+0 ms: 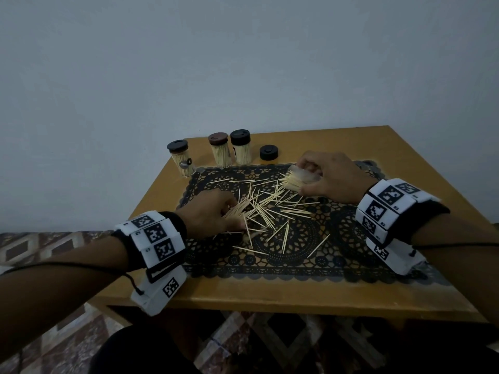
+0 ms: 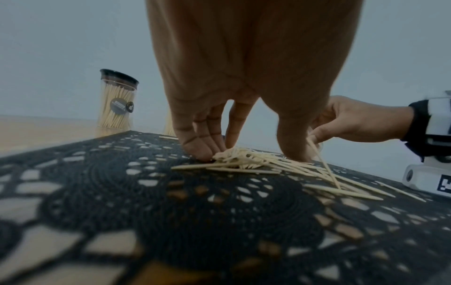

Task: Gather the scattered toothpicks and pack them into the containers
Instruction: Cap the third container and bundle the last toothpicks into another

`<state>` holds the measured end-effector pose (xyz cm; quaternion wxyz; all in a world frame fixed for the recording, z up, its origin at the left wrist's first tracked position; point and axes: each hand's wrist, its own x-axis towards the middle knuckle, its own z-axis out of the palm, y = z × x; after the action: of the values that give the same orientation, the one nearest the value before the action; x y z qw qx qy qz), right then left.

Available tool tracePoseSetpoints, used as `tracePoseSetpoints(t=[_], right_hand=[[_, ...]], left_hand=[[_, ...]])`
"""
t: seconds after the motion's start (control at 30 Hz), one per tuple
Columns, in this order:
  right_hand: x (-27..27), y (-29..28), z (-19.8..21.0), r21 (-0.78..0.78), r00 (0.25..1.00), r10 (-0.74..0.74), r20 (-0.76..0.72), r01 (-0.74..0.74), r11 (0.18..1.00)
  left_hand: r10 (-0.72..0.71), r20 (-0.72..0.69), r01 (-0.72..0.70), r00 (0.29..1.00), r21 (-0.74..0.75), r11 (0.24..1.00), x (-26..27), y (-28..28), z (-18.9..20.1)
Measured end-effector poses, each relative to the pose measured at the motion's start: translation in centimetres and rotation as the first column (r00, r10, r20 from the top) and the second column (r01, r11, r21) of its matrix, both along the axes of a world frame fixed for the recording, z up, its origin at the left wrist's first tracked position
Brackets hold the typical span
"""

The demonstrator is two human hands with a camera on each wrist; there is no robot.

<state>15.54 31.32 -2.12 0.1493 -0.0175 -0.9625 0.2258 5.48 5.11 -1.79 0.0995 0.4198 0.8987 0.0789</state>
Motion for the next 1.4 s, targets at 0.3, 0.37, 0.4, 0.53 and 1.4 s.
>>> tracePoseSetpoints(t=[0.3, 0.37, 0.4, 0.53, 1.4], right_hand=[[0.0, 0.1, -0.1, 0.01, 1.0, 0.004, -0.004, -0.004, 1.0], [-0.1, 0.1, -0.1, 0.009, 1.0, 0.003, -0.002, -0.003, 1.0], [-0.1, 0.1, -0.1, 0.006, 1.0, 0.0, -0.001, 0.0, 1.0], [-0.2, 0.2, -0.2, 0.002, 1.0, 0.001, 0.001, -0.001, 1.0], [-0.1, 0.2, -0.2, -0.008, 1.0, 0.011, 0.001, -0.011, 1.0]], left_hand=[[0.004, -0.044, -0.005, 0.999, -0.023, 1.0, 0.5, 0.7, -0.2], [0.032, -0.029, -0.032, 0.999, 0.009, 0.999, 0.2, 1.0, -0.3], [0.046, -0.02, -0.045, 0.999, 0.022, 0.999, 0.0, 1.1, -0.3], [0.062, -0.056, -0.062, 0.996, 0.018, 0.998, -0.3, 1.6, -0.3], [0.121, -0.117, -0.139, 0.986, -0.157, 0.978, 0.0, 0.9, -0.6]])
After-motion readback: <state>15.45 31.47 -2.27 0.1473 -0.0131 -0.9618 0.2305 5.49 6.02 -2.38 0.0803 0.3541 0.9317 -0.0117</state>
